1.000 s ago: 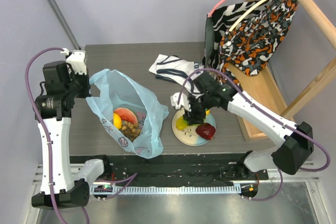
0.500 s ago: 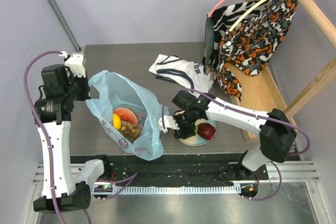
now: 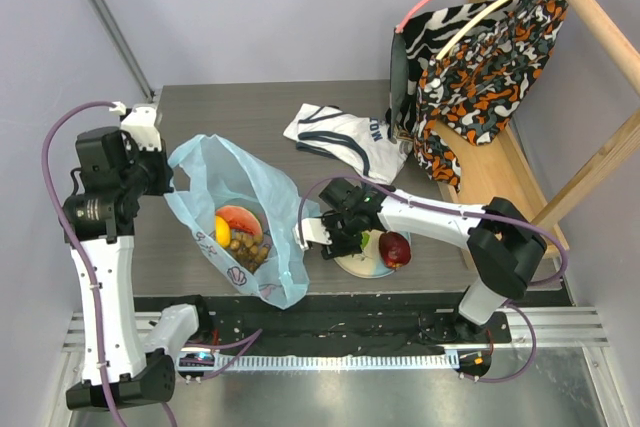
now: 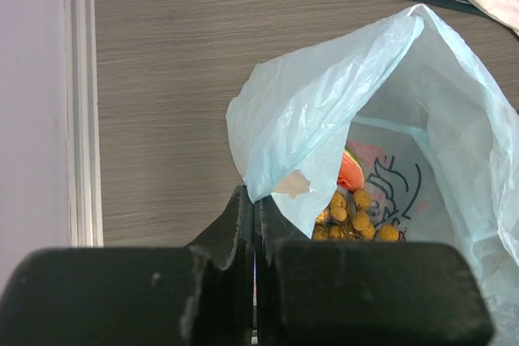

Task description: Take the fake fruits out of the plastic bag

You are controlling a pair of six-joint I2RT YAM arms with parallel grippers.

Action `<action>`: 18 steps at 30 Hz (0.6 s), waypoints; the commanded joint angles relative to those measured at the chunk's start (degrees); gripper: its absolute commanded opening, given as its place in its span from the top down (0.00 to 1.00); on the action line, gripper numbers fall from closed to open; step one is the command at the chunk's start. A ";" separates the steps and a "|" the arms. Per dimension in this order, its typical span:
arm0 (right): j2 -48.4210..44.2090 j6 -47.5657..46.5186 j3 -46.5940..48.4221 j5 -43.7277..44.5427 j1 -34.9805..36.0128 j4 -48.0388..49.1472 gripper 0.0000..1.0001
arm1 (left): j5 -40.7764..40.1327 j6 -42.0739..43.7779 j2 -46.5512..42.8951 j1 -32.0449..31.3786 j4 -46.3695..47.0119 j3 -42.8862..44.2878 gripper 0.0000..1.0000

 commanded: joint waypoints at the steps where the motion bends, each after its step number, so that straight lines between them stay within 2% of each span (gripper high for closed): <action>1: 0.64 2.02 0.95 2.34 0.22 4.17 0.63 | 2.65 -1.06 -0.78 0.69 0.22 0.00 1.00; 3: 0.81 2.29 0.60 3.57 0.31 4.79 0.59 | 3.53 -1.24 -0.78 0.69 0.22 -0.35 1.00; 6: 0.64 2.90 0.07 4.98 0.22 6.02 0.46 | 4.50 -1.59 -0.86 0.78 0.40 -0.79 1.00; 7: 0.29 3.34 0.25 4.89 0.31 6.11 0.38 | 4.68 -1.68 -0.95 0.87 0.57 -0.88 1.00; 8: -0.06 4.65 0.77 4.37 0.31 6.02 0.34 | 4.85 -1.68 -0.95 0.78 0.49 -0.88 1.00; 9: -0.76 5.71 1.30 3.84 0.40 5.93 0.09 | 5.38 -1.77 -0.87 0.78 0.23 -0.88 1.00; 10: -2.25 6.93 1.74 2.27 0.31 5.85 0.04 | 5.47 -1.59 -0.86 0.78 0.14 -0.97 1.00; 13: -5.41 12.21 4.81 -0.63 0.31 3.23 0.01 | 5.99 -1.06 -1.13 0.78 -0.56 -0.88 1.00; 17: -8.66 16.95 14.01 -5.03 0.31 -3.73 0.00 | 7.14 0.69 -1.65 0.69 -2.32 -0.71 1.00; 18: -9.55 20.53 15.70 -5.12 0.31 -4.08 0.00 | 7.31 2.17 -1.66 0.78 -3.63 -0.62 1.00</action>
